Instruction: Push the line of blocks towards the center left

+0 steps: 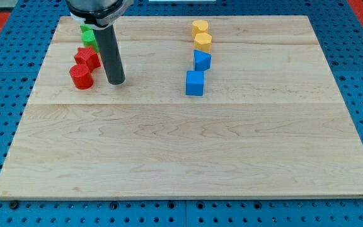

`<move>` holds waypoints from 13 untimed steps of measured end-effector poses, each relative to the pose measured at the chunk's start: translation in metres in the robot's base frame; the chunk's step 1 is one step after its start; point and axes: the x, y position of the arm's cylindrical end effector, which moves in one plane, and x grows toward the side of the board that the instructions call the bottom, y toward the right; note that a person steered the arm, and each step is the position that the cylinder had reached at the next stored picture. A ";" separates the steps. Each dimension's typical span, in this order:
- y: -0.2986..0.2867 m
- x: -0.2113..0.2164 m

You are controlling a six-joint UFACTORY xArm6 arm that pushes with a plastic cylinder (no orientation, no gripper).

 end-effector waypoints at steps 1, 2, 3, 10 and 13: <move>0.000 0.000; 0.000 0.001; -0.003 0.001; -0.149 -0.021; -0.106 -0.197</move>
